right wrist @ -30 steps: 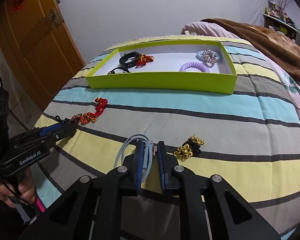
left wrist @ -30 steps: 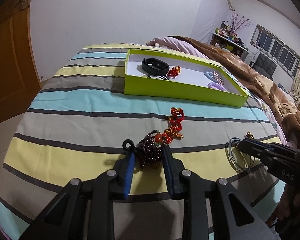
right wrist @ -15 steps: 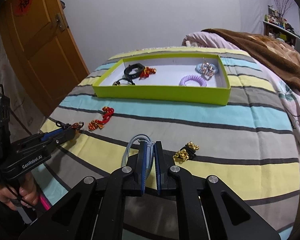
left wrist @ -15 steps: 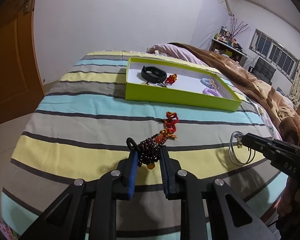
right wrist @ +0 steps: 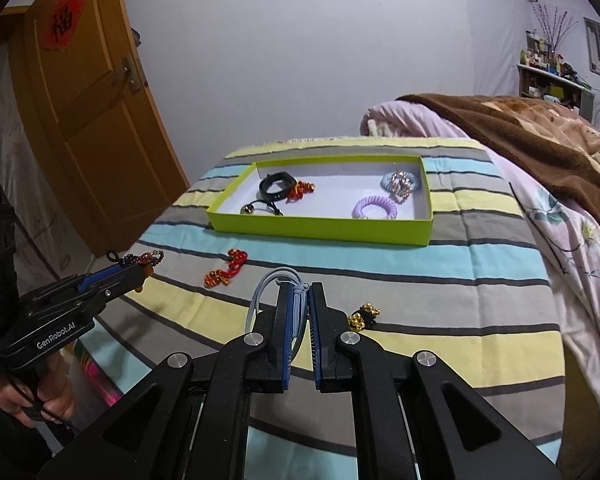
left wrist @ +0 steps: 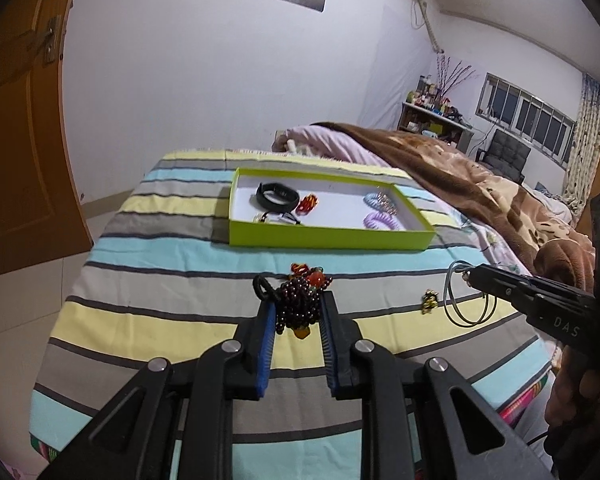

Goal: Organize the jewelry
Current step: 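Carry both items into the green box and open both tools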

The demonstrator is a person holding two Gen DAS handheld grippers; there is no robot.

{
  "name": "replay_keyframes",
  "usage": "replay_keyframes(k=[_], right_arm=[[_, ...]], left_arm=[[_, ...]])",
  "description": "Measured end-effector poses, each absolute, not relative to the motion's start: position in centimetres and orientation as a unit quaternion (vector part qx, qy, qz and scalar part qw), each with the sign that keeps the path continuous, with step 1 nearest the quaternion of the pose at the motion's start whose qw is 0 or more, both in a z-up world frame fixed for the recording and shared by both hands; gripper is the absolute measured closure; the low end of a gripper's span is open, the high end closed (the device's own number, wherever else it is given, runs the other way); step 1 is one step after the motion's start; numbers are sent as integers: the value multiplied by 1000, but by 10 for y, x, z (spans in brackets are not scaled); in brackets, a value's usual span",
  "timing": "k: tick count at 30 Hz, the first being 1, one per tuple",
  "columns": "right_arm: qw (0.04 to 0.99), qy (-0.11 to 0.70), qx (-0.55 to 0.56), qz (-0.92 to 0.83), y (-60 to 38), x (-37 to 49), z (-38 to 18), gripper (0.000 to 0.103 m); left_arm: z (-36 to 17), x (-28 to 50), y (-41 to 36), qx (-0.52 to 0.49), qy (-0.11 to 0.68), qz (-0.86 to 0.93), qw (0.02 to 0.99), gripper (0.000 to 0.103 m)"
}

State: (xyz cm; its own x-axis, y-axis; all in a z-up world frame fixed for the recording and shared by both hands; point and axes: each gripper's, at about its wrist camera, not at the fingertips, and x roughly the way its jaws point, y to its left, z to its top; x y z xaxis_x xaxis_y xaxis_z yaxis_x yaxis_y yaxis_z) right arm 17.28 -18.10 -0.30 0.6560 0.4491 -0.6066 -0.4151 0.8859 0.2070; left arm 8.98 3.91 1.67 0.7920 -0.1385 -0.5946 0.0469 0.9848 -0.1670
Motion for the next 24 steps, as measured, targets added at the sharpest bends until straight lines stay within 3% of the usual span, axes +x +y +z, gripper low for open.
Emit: replay_keyframes(k=[24], right_arm=[[922,312,11,229,-191,184,22,95]], left_arm=[[42,115,17,-38,282,-64,957,81]])
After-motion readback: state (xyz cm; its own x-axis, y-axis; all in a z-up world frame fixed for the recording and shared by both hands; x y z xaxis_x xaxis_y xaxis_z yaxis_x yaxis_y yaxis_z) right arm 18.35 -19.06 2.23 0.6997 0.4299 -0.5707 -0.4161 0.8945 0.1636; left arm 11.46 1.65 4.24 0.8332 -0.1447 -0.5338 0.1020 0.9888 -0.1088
